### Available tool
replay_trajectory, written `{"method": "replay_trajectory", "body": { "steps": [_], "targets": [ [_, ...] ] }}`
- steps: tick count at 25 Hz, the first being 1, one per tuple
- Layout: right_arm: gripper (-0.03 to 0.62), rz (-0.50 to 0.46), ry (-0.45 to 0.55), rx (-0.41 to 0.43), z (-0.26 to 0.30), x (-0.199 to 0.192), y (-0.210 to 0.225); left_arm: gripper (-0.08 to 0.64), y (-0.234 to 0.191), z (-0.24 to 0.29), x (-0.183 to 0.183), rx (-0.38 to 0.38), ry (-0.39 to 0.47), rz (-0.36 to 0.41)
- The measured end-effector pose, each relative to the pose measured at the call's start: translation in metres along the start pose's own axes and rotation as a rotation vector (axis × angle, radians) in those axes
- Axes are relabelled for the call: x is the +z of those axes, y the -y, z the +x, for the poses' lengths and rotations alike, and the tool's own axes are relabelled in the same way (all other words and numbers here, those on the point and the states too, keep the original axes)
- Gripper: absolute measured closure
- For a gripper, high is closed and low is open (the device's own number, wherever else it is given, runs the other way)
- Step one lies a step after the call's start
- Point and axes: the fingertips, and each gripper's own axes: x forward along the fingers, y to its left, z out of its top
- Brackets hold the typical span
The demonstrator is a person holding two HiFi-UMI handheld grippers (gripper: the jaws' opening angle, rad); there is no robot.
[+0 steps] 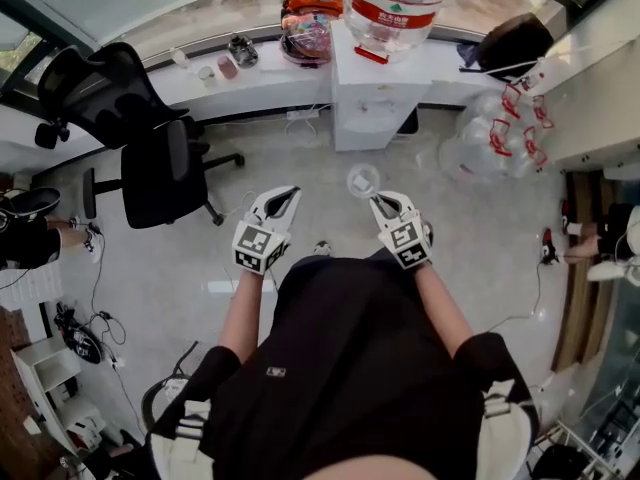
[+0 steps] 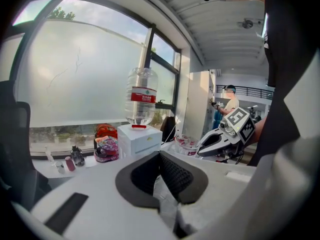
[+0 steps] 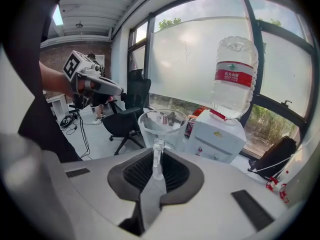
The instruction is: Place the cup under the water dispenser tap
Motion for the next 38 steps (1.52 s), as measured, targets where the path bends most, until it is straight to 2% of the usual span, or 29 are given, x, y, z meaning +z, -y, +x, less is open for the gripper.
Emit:
{"method": "replay_trajectory", "body": {
  "steps": [5, 11, 16, 23, 29, 38],
  "targets": [
    [0.566, -0.072, -0.015, 0.093, 0.005, -0.006, 0.032, 0.560, 0.010, 0.032, 0.009, 0.075, 0.006, -0.045],
    [0.566, -0.130, -0.028, 0.180, 0.004, -0.020, 0.084, 0.560, 0.034, 0.087, 0.027, 0.131, 0.014, -0.077],
    [0.566, -0.158, -0.046, 0.210, 0.010, -0.039, 0.123, 0.560, 0.053, 0.117, 0.023, 0.147, -0.016, -0.093],
    [0.566, -0.150, -0.076, 0.243, 0.028, -0.059, 0.147, 0.560, 0.042, 0.127, 0.010, 0.191, -0.054, -0.131],
    [0.566, -0.146, -0.097, 0.261, 0.046, -0.073, 0.158, 0.560, 0.037, 0.138, 0.001, 0.180, -0.087, -0.150],
    [0.566, -0.086, -0.122, 0.251, 0.093, -0.095, 0.178, 0.560, 0.021, 0.171, -0.014, 0.149, -0.126, -0.166]
  ]
}}
